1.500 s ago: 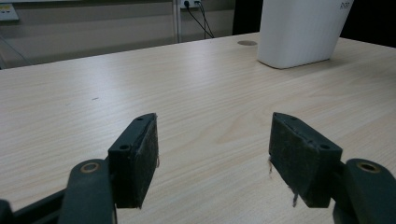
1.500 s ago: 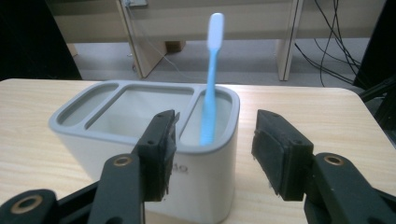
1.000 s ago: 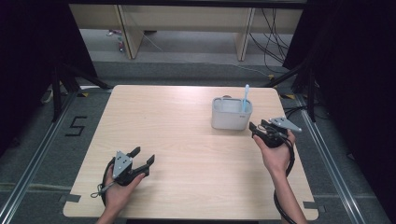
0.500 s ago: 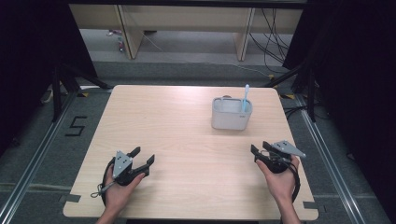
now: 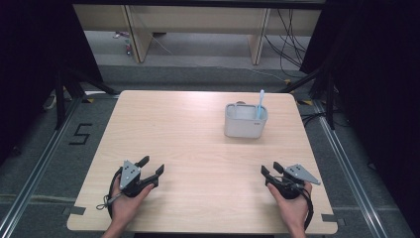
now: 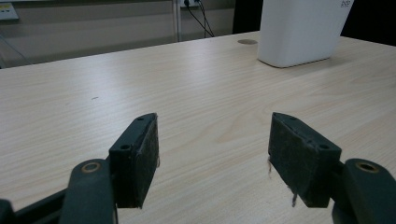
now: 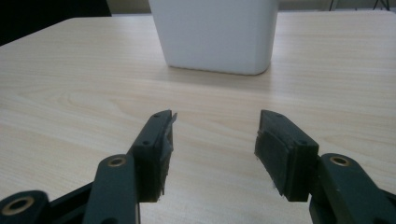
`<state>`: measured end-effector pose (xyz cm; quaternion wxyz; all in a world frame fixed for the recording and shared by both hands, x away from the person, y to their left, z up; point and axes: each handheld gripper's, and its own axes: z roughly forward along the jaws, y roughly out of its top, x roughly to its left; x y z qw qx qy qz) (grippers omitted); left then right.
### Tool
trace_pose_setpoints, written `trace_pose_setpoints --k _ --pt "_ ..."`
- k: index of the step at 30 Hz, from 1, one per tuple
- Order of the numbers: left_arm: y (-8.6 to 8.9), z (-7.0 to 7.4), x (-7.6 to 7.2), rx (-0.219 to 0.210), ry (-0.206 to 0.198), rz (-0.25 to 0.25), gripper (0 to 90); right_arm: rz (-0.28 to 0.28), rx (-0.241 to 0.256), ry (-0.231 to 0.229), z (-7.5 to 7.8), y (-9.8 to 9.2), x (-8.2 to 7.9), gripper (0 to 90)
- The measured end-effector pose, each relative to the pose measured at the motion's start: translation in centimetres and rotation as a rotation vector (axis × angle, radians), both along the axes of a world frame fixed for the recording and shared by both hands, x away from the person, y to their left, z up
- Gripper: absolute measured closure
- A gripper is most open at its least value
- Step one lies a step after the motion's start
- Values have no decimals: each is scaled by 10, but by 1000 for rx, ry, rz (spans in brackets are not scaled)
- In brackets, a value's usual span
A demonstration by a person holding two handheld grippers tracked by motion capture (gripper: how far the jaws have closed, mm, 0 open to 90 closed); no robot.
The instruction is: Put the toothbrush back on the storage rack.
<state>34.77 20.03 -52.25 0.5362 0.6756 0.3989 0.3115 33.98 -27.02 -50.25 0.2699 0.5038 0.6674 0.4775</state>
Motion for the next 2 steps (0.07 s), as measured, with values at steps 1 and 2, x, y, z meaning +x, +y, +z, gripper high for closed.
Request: trace_pose_setpoints --k 1,2 --pt "0 0 0 -1 0 -1 335 -12 -2 17 1 0 -1 464" --pt "0 0 0 -2 0 -2 339 -3 -2 -4 0 0 1 464"
